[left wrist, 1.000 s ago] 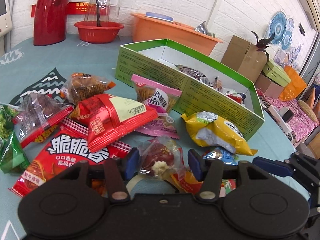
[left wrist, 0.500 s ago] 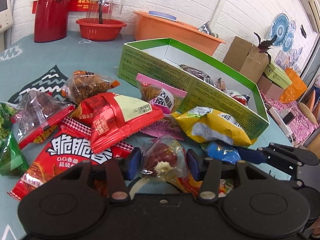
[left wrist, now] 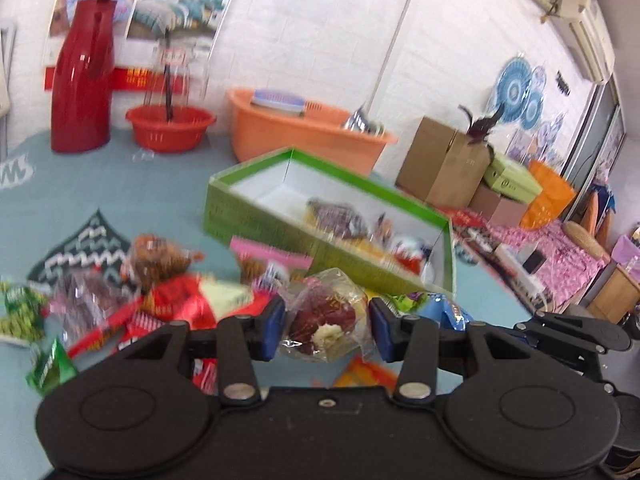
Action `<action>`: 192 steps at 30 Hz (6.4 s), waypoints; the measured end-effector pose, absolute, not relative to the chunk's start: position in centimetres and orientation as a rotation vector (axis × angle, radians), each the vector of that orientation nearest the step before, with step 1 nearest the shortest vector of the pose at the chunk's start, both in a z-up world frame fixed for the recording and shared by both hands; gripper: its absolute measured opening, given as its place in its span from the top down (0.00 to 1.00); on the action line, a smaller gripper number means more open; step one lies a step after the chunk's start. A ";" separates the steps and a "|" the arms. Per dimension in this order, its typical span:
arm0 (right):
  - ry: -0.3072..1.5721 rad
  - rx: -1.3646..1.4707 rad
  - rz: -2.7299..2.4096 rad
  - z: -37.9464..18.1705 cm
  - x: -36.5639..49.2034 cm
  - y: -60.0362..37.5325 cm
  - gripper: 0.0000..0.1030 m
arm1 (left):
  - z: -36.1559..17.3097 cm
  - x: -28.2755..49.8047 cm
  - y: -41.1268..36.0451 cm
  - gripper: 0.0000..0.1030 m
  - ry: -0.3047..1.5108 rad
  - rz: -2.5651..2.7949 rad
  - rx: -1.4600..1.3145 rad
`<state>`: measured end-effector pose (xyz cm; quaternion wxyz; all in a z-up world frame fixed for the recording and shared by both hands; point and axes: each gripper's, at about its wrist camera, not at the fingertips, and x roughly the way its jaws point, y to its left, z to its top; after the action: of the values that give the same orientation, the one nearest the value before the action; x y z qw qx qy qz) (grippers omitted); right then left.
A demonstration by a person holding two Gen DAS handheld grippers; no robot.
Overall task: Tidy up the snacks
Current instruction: 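Carry the blue packet over the green box and open the right gripper, then grasp the yellow barcode snack bag with the left gripper, then lift the yellow bag with both grippers and drop it into the green box, then grasp the orange-green snack packet with both grippers together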
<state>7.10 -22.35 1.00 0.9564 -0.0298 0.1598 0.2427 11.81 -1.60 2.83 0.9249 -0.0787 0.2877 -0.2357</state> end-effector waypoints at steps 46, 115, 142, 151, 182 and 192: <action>0.310 -0.021 0.272 -0.7 10.7 -27.6 0.00 | 3.6 16.7 -5.6 0.00 0.628 -0.482 -0.147; 0.324 0.181 0.527 2.9 14.8 -26.2 0.58 | 5.6 16.4 -5.2 0.51 0.528 -0.630 -0.247; 0.474 0.209 0.419 -1.2 24.5 -25.9 0.17 | 2.1 26.5 -5.5 0.00 0.573 -0.541 -0.180; 0.396 0.159 0.418 0.5 19.6 -26.3 0.08 | 4.4 22.7 -4.8 0.00 0.568 -0.524 -0.200; 0.658 0.175 0.579 -5.5 9.2 -24.4 0.11 | -3.8 8.3 0.3 0.00 0.774 -0.486 -0.439; 0.650 0.207 0.584 -5.9 9.2 -24.7 0.32 | -5.0 8.8 -0.6 0.28 0.801 -0.509 -0.421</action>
<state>9.21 -24.72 -5.93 0.9008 0.1000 0.3142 0.2824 8.82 -0.60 -5.03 0.8683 -0.2010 0.3827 -0.2434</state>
